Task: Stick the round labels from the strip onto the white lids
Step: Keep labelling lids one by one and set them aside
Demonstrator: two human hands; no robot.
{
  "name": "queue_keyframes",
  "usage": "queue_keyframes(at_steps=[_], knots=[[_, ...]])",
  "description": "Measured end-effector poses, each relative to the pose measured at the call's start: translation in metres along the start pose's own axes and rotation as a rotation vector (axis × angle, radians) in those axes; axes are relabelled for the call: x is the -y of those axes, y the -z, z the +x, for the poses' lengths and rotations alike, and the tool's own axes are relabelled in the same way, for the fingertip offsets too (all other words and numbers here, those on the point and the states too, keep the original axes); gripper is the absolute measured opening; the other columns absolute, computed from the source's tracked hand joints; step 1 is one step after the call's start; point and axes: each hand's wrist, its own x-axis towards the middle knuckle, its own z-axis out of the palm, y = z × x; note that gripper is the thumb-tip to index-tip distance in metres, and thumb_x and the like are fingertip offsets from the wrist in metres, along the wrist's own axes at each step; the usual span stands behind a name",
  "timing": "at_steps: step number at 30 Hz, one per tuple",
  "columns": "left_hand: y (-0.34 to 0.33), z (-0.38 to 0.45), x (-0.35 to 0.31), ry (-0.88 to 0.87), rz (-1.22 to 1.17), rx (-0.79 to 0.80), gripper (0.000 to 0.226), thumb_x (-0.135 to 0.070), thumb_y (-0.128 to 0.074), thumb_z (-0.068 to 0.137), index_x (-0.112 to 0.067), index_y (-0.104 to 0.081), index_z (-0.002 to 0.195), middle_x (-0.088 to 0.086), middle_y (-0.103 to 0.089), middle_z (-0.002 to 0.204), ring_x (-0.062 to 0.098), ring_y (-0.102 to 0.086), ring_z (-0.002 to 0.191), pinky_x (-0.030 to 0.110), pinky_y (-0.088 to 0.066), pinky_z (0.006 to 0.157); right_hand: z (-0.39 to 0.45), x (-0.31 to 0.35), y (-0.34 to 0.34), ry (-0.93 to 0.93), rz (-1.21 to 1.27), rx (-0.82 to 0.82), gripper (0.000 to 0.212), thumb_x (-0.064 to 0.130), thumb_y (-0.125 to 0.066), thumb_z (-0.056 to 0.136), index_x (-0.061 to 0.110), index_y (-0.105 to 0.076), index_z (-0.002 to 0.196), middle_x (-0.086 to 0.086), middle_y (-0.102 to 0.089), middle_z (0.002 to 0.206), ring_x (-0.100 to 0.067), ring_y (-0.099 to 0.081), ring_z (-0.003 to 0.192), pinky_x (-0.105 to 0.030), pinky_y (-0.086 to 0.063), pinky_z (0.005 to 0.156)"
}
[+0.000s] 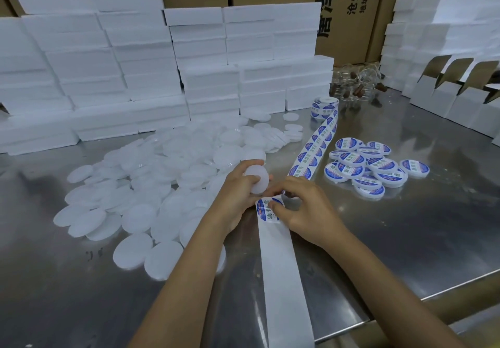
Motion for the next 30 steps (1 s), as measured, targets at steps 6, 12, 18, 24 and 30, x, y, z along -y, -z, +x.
queue_keyframes(at_steps=[6,12,18,24,30], knots=[[0.000,0.002,0.001,-0.023,-0.004,-0.018,0.039,0.000,-0.038,0.103,-0.018,-0.060,0.130,0.016,-0.069,0.116,0.026,-0.072,0.103,0.041,-0.061,0.087,-0.003,-0.006,-0.003,-0.086,-0.008,0.037,0.010,0.031,-0.069,0.091,0.036,-0.063,0.096,0.033,-0.058,0.086,-0.003,-0.060,0.090,-0.027,-0.053,0.075],[-0.005,0.001,0.001,-0.008,0.216,0.004,0.040,-0.006,-0.039,0.103,-0.025,-0.060,0.131,0.016,-0.058,0.134,0.036,-0.062,0.117,0.048,-0.056,0.094,-0.002,0.000,-0.001,0.004,-0.032,-0.053,0.010,0.026,-0.073,0.089,0.026,-0.070,0.098,0.015,-0.062,0.094,-0.006,-0.057,0.091,-0.024,-0.049,0.079],[-0.005,0.004,0.002,-0.035,0.283,-0.015,0.038,-0.006,-0.039,0.102,-0.023,-0.059,0.130,0.015,-0.066,0.125,0.036,-0.067,0.111,0.048,-0.056,0.097,0.004,0.006,0.011,-0.233,0.689,-0.189,0.007,0.003,-0.071,0.088,0.009,-0.068,0.091,0.001,-0.071,0.086,-0.009,-0.064,0.082,-0.016,-0.050,0.075],[0.000,0.003,0.002,0.073,-0.229,0.111,0.037,-0.003,-0.035,0.103,-0.005,-0.058,0.132,0.028,-0.066,0.124,0.044,-0.067,0.113,0.052,-0.055,0.098,0.021,0.009,0.015,-0.353,0.859,-0.212,0.014,0.000,-0.069,0.088,0.007,-0.062,0.098,-0.011,-0.074,0.095,-0.020,-0.070,0.081,-0.029,-0.058,0.072],[-0.003,-0.001,-0.008,0.113,-0.660,0.105,0.036,-0.013,-0.039,0.106,0.010,-0.060,0.123,0.025,-0.069,0.120,0.034,-0.068,0.110,0.044,-0.059,0.092,0.060,0.013,0.012,-0.405,0.599,-0.014,0.018,0.003,-0.074,0.084,0.013,-0.061,0.093,-0.006,-0.070,0.089,-0.013,-0.067,0.070,-0.032,-0.059,0.066]])
